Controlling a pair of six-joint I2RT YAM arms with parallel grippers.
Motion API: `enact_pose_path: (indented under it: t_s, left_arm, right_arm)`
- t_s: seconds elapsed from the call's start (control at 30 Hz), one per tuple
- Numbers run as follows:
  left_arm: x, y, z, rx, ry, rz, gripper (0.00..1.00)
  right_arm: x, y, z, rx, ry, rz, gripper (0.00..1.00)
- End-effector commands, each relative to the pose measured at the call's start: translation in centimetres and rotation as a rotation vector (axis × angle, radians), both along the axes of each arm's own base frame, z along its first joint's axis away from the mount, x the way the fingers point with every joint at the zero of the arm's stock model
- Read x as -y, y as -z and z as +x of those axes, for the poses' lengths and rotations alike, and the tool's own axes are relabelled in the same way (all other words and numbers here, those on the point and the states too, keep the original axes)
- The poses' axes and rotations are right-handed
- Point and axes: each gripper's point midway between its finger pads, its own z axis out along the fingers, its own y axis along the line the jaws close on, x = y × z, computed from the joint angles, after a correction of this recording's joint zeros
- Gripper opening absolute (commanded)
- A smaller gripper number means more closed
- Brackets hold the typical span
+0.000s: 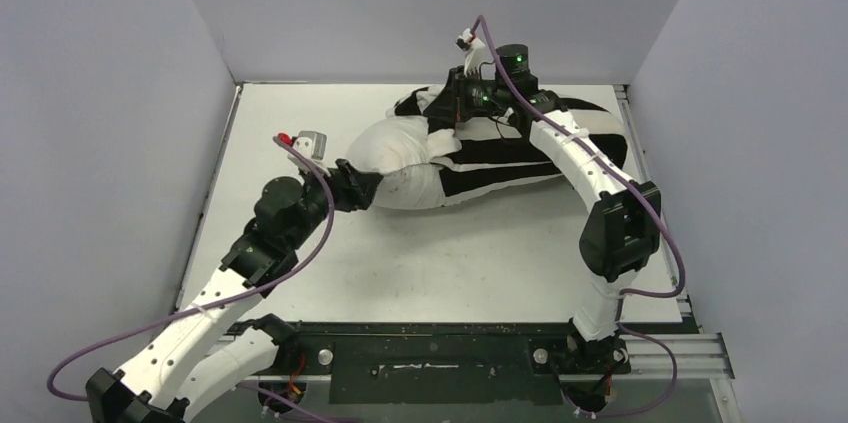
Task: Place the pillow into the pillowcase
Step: Stuff the pillow into the pillowcase.
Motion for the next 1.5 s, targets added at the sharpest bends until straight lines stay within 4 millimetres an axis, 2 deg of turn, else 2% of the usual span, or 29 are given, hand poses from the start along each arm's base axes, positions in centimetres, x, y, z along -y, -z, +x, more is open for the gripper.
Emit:
enact_pose_path:
  t_s: [0.0, 0.1, 0.17, 0.27, 0.37, 0.47, 0.53, 0.57, 0.67, 0.7, 0.77, 0.83, 0.93, 1.03, 1.13, 1.23, 1.27, 1.37, 1.47]
  left_arm:
    - [1.2, -6.2, -2.5, 0.198, 0.233, 0.207, 0.62]
    - [2.5, -8.0, -2.4, 0.313, 0.328, 0.287, 0.65]
    - [3.6, -7.4, -1.8, 0.346, 0.391, 0.344, 0.67]
    - [4.7, -3.9, -0.4, 0.294, 0.476, 0.471, 0.70]
    - [5.2, -0.3, 1.3, 0.242, 0.479, 0.535, 0.71]
    - [5.4, 3.0, 3.0, 0.208, 0.452, 0.559, 0.71]
    - [6.4, 5.1, 3.9, 0.179, 0.468, 0.530, 0.70]
    - [6.9, 5.8, 4.2, 0.164, 0.469, 0.494, 0.63]
    - [8.8, 7.7, 5.1, 0.090, 0.382, 0.249, 0.10]
    - [9.0, 8.0, 5.5, 0.086, 0.333, 0.167, 0.00]
    - [9.4, 6.9, 6.3, 0.123, 0.247, -0.016, 0.00]
    - [9.5, 6.0, 7.2, 0.143, 0.185, -0.144, 0.00]
    - [10.2, 5.3, 8.3, 0.152, 0.113, -0.268, 0.00]
    - [11.4, 4.4, 8.3, 0.176, 0.086, -0.408, 0.00]
    - [11.9, 4.6, 8.4, 0.152, 0.071, -0.508, 0.00]
    - [11.0, 6.4, 7.7, 0.082, 0.040, -0.506, 0.00]
    - [10.6, 7.5, 7.3, 0.034, 0.023, -0.477, 0.00]
    - [9.5, 9.5, 5.8, -0.072, -0.006, -0.387, 0.00]
    - [8.6, 10.0, 3.8, -0.093, -0.021, -0.312, 0.00]
  right_arm:
    - [-0.4, -4.8, -1.7, 0.155, -0.071, 0.056, 0.00]
    - [-0.5, -5.3, -2.3, 0.150, -0.088, 0.079, 0.00]
    - [-0.5, -5.7, -2.9, 0.148, -0.101, 0.101, 0.00]
    - [-0.4, -6.2, -3.9, 0.150, -0.121, 0.120, 0.00]
    - [-0.1, -6.7, -4.5, 0.168, -0.126, 0.120, 0.00]
    - [0.0, -7.1, -4.9, 0.170, -0.126, 0.130, 0.00]
    - [-0.1, -6.7, -4.8, 0.153, -0.116, 0.145, 0.00]
    - [-0.2, -6.5, -4.7, 0.139, -0.105, 0.153, 0.00]
    - [-1.9, -6.2, -5.0, 0.115, -0.095, 0.181, 0.00]
    - [-2.7, -5.9, -5.4, 0.109, -0.102, 0.181, 0.00]
    - [-4.8, -5.2, -7.0, 0.094, -0.130, 0.172, 0.00]
    - [-6.5, -5.3, -8.9, 0.087, -0.156, 0.195, 0.00]
    - [-9.2, -6.9, -11.8, 0.098, -0.197, 0.265, 0.00]
    - [-11.9, -7.6, -13.6, 0.112, -0.240, 0.275, 0.00]
    - [-13.3, -6.6, -14.4, 0.087, -0.270, 0.262, 0.00]
    - [-11.5, -4.4, -13.6, 0.073, -0.195, 0.203, 0.00]
    - [-10.3, -3.8, -12.7, 0.076, -0.143, 0.178, 0.00]
    - [-6.0, -2.5, -10.6, 0.089, -0.021, 0.137, 0.00]
    - [-2.6, -0.8, -9.8, 0.102, 0.044, 0.078, 0.05]
